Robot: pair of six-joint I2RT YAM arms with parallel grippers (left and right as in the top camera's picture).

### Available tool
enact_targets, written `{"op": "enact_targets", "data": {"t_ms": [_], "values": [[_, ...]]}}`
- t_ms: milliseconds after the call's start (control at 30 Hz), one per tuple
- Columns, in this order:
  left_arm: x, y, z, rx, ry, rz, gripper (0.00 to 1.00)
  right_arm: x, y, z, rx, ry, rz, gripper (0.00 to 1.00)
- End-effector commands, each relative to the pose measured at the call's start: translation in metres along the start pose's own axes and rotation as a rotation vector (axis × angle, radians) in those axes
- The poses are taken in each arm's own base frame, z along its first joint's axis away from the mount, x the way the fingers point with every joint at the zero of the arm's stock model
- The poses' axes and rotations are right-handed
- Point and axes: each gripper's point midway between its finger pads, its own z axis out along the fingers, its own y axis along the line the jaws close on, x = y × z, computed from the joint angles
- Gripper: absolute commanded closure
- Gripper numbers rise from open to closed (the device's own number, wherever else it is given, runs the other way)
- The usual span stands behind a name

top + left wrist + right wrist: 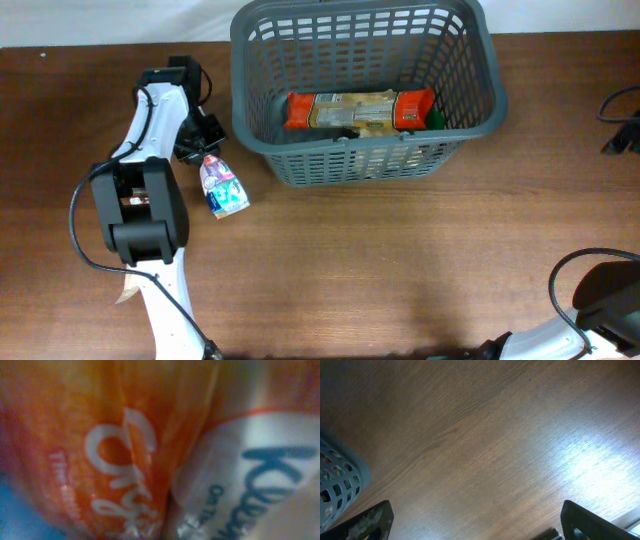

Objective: Pack container
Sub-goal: 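Lift the tissue pack with the left gripper over the basket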

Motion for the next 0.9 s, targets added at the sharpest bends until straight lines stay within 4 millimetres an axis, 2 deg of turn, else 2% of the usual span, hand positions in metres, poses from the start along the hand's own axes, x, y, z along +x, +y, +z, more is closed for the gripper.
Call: {"op": "enact_targets", "data": {"t_ms": [0, 133, 233, 333, 400, 500, 633, 767, 867], "values": [[-0.022, 0.02, -0.015, 0.0, -0.031, -0.055, 0.98, 0.0, -0.003, 0.001, 0.013, 0.003, 0.01, 0.01], [-0.047, 0.037, -0.071, 0.047, -0.14, -0.103, 0.98, 0.0, -0.003, 0.001, 0.013, 0.003, 0.01, 0.01], [-0.062, 0.046, -0.129, 0.093, -0.266, -0.094, 0.98, 0.0, -0.003, 0.001, 0.013, 0.003, 0.01, 0.01], [-0.07, 0.043, -0.202, 0.153, -0.44, -0.044, 0.98, 0.0, -0.003, 0.001, 0.013, 0.003, 0.01, 0.01], [-0.064, 0.028, -0.257, 0.232, -0.568, 0.056, 0.98, 0.0, -0.003, 0.001, 0.013, 0.003, 0.01, 0.01], [-0.038, -0.001, -0.336, 0.335, -0.756, 0.257, 0.98, 0.0, -0.003, 0.001, 0.013, 0.003, 0.01, 0.01], [0.023, -0.035, -0.432, 0.418, -1.017, 0.488, 0.98, 0.0, -0.003, 0.001, 0.013, 0.003, 0.01, 0.01], [0.087, -0.057, -0.511, 0.505, -1.263, 0.65, 0.98, 0.0, -0.003, 0.001, 0.013, 0.003, 0.01, 0.01], [0.124, -0.073, -0.55, 0.576, -1.396, 0.735, 0.98, 0.0, -0.003, 0.001, 0.013, 0.003, 0.01, 0.01]]}}
